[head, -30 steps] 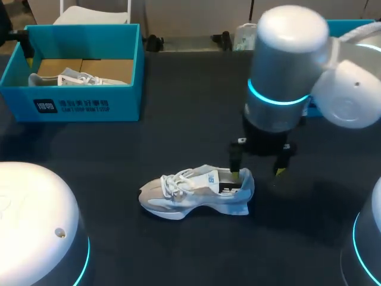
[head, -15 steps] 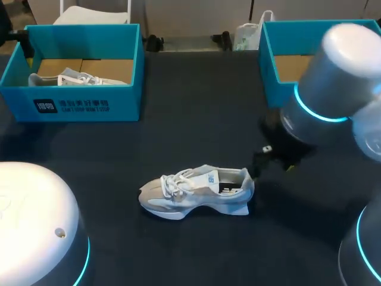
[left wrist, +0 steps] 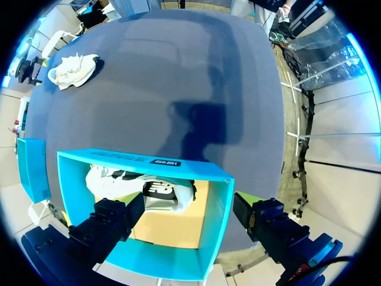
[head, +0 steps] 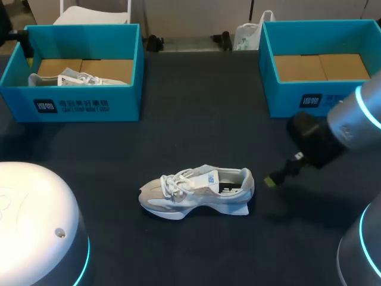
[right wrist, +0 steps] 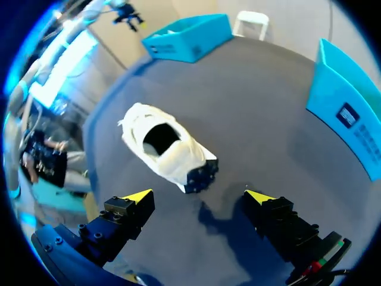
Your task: Take the shoe out of the shoebox, open the shoe tongue, remove and reinsert the insole, then place the shoe into the shoebox
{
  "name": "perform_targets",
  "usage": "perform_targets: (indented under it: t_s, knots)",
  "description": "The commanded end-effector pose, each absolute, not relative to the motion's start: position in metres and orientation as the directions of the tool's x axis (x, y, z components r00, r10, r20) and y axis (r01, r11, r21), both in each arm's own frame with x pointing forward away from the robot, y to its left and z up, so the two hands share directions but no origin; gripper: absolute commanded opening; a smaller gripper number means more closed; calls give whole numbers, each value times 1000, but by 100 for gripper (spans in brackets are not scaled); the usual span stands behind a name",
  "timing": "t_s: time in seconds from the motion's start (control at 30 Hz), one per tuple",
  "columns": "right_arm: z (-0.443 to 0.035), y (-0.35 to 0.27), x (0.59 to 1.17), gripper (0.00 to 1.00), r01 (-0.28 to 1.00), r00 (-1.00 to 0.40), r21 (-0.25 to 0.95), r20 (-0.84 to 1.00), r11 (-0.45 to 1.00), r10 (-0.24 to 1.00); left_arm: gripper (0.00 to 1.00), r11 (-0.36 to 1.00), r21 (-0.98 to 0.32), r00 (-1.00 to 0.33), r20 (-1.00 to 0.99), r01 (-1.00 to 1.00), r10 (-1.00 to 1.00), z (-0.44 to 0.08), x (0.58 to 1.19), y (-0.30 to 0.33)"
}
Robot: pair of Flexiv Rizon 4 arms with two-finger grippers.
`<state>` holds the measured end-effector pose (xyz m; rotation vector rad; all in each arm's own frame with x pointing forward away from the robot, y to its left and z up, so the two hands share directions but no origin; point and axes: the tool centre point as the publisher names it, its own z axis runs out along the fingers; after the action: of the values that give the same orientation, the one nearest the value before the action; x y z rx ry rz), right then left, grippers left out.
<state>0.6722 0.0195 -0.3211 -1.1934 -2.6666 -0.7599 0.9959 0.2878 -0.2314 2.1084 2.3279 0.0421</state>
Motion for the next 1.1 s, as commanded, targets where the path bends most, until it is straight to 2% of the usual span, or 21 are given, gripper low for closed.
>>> perform_targets:
  t_s: [0.03, 0.4, 0.63, 0.8, 1.1]
  knots:
    - [-336, 0, 665, 100, 447, -891, 782, 349, 435, 289, 100, 98, 24, -99, 20, 995, 995, -231, 994, 288]
    - [-340, -3, 666, 100, 452, -888, 779, 351, 434, 296, 100, 98, 24, -99, 20, 995, 995, -231, 994, 288]
    - [-358, -11, 661, 100, 373, -906, 834, 234, 407, 352, 100, 98, 24, -99, 20, 995, 995, -231, 994, 288]
    - [-369, -14, 664, 100, 264, -945, 880, 154, 396, 289, 100, 98, 24, -99, 20, 995, 995, -231, 994, 288]
    - [-369, -14, 664, 100, 264, -945, 880, 154, 396, 289, 100, 98, 24, -99, 20, 995, 995, -231, 994, 288]
